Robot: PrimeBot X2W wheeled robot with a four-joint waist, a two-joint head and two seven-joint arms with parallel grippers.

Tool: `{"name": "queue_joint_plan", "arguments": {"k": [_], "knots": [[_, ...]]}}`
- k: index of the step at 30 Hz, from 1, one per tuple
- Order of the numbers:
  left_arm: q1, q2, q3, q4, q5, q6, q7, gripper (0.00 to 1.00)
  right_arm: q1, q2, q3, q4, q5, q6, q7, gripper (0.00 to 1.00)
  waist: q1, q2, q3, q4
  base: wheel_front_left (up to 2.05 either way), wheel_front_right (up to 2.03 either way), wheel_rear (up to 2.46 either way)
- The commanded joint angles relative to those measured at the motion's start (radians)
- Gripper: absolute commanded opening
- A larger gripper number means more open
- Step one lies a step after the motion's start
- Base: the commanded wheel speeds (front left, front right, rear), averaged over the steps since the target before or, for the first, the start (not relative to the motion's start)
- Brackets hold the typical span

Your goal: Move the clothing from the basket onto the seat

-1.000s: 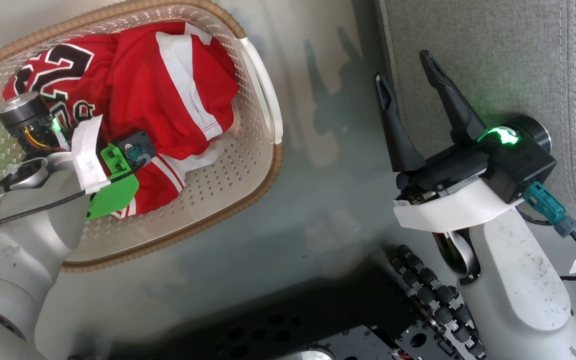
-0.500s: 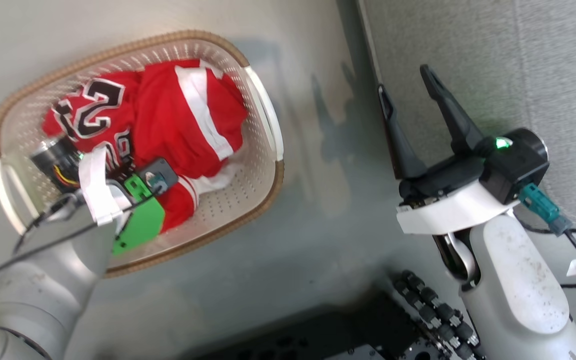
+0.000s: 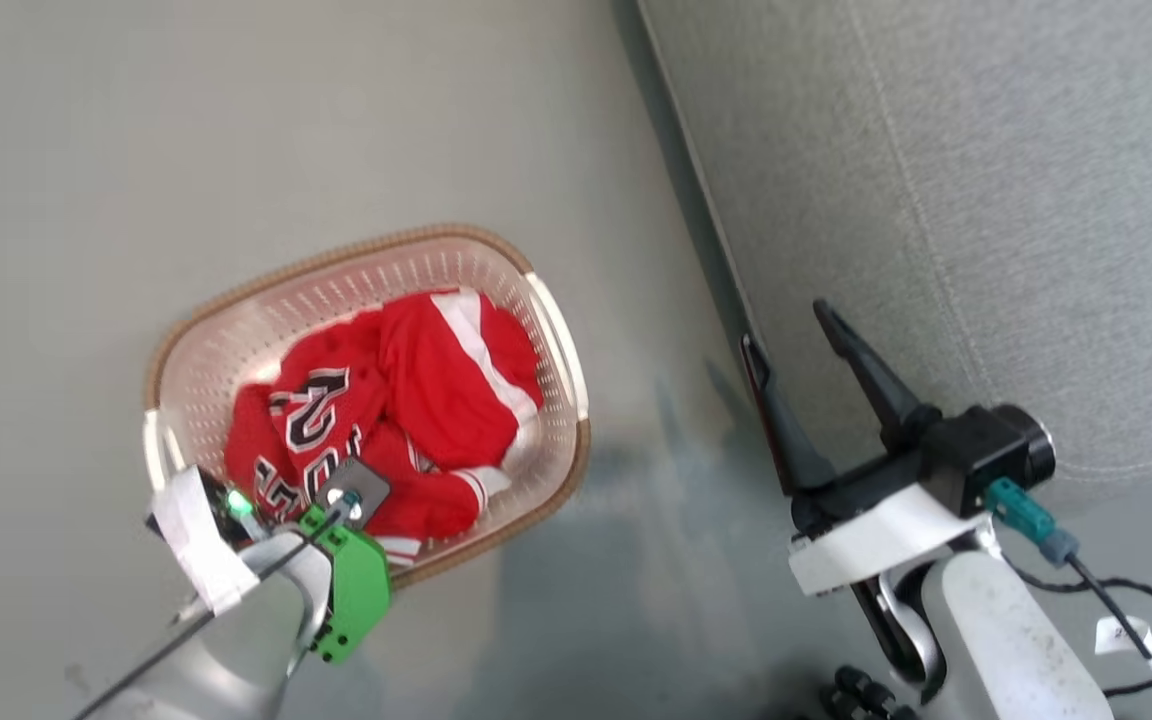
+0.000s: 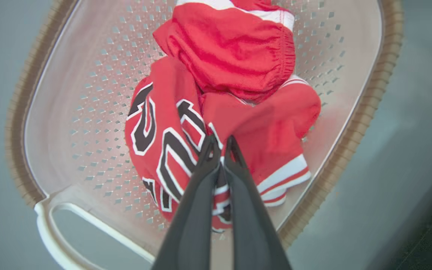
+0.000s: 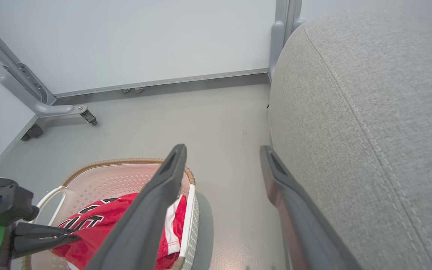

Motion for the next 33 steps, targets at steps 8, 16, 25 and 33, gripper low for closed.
{"name": "queue_joint_plan", "arguments": {"k": [8,16,25,33], "knots": [[0.140,-0.028,0.078,-0.094,-0.092,0.035,-0.027,0.00,0.151,-0.005,-0.011,0.036,-0.010,-0.002,0.000,1.00,0.0000,0.0000,-0.394,0.067,0.00,0.00,0.00],[0.242,-0.014,0.138,-0.277,-0.118,0.080,-0.027,0.00,0.279,-0.005,0.006,0.060,-0.017,-0.002,0.000,1.00,0.0000,0.0000,-0.572,0.089,0.00,0.00,0.00],[0.278,-0.004,0.187,-0.487,-0.105,0.118,-0.027,0.00,0.332,-0.008,0.002,0.058,-0.022,-0.002,0.000,1.00,0.0000,0.0000,-0.643,0.092,0.00,0.00,0.00],[0.280,-0.013,0.194,-0.632,-0.096,0.117,-0.027,0.00,0.357,-0.015,0.023,0.050,-0.017,-0.002,0.000,1.00,0.0000,0.0000,-0.663,0.098,0.00,0.00,0.00]]}}
